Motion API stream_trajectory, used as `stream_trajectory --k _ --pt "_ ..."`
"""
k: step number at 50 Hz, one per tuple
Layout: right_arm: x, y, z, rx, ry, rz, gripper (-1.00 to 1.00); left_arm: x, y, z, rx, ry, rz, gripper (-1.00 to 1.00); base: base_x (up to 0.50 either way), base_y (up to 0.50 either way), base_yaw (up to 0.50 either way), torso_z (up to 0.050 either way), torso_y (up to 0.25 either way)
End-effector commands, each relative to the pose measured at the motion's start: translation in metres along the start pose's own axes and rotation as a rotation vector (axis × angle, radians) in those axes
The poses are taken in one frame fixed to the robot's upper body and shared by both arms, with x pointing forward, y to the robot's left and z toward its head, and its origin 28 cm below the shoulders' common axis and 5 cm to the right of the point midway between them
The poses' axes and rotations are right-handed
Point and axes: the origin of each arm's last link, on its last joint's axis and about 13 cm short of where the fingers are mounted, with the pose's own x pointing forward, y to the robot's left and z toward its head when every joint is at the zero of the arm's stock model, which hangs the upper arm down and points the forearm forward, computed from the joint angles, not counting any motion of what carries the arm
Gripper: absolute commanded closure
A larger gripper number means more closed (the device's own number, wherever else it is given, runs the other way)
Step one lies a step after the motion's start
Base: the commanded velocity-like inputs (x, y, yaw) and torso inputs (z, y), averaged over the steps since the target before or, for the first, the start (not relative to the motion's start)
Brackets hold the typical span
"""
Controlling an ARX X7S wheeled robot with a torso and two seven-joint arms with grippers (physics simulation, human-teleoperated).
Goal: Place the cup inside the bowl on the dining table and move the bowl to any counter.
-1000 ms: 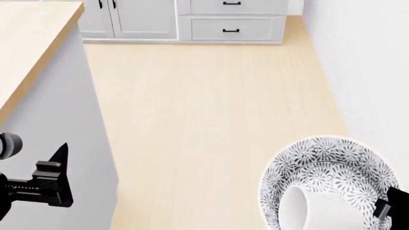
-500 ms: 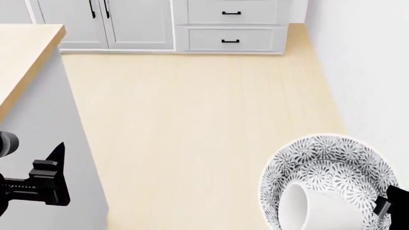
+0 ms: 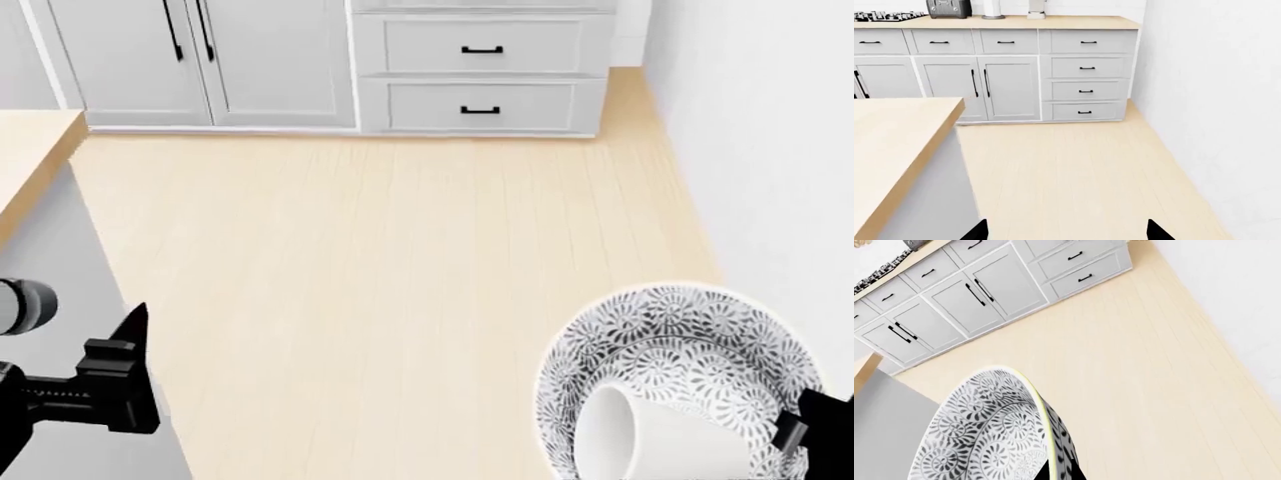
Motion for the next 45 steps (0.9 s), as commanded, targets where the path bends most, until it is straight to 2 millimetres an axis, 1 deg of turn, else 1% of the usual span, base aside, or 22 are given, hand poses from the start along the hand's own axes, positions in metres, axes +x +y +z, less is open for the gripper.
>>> stream_trajectory --k 1,10,23,31,35,37,39,41,42,43,44,45 --pt "0.001 0.003 0.004 0.003 -0.018 0.023 1.00 0.005 -0.002 0.000 -0.011 -0.006 0.000 -1.00 0.50 -0.02 0.00 0.000 0.000" --pt "-0.001 0.009 0.013 -0.008 -0.031 0.033 1.00 -0.002 0.006 0.001 -0.017 -0.009 0.000 -1.00 0.50 -0.02 0.00 0.001 0.001" --pt "0.000 0.011 0.017 -0.013 -0.035 0.041 1.00 -0.005 0.005 0.006 -0.009 -0.018 -0.002 -1.00 0.50 -0.02 0.00 0.000 0.002" --pt "-0.002 0.015 0.023 -0.013 -0.049 0.052 1.00 -0.005 0.005 0.008 -0.005 -0.026 -0.012 -1.00 0.50 -0.02 0.00 0.000 0.003" --pt "-0.005 0.019 0.029 -0.018 -0.064 0.056 1.00 -0.004 0.004 0.009 0.003 -0.041 -0.018 -1.00 0.50 -0.02 0.00 0.000 0.000" --pt "-0.008 0.020 0.029 -0.017 -0.072 0.061 1.00 -0.005 0.001 0.005 0.022 -0.051 -0.023 -1.00 0.50 -0.02 0.00 0.000 0.000" --pt "-0.006 0.020 0.028 -0.018 -0.065 0.061 1.00 -0.003 0.001 0.004 0.076 -0.077 0.003 -1.00 0.50 -0.02 0.00 0.000 0.005" --pt "-0.004 0.020 0.028 -0.017 -0.062 0.060 1.00 -0.003 -0.003 0.004 0.083 -0.073 -0.008 -1.00 0.50 -0.02 0.00 0.000 0.000" --pt "-0.003 0.019 0.028 -0.014 -0.059 0.059 1.00 -0.001 -0.005 0.005 0.167 -0.137 0.026 -1.00 0.50 -0.02 0.00 0.000 0.000" --pt "-0.002 0.020 0.028 -0.014 -0.057 0.060 1.00 -0.001 -0.005 0.006 0.134 -0.118 0.015 -1.00 0.50 -0.02 0.00 0.000 0.000" --pt "-0.001 0.020 0.027 -0.014 -0.053 0.064 1.00 -0.001 -0.004 0.006 0.190 -0.164 0.059 -1.00 0.50 -0.02 0.00 0.000 0.000" --pt "0.000 0.020 0.027 -0.015 -0.053 0.063 1.00 -0.002 -0.005 0.006 0.310 -0.254 0.091 -1.00 0.50 -0.02 0.00 0.000 0.010"
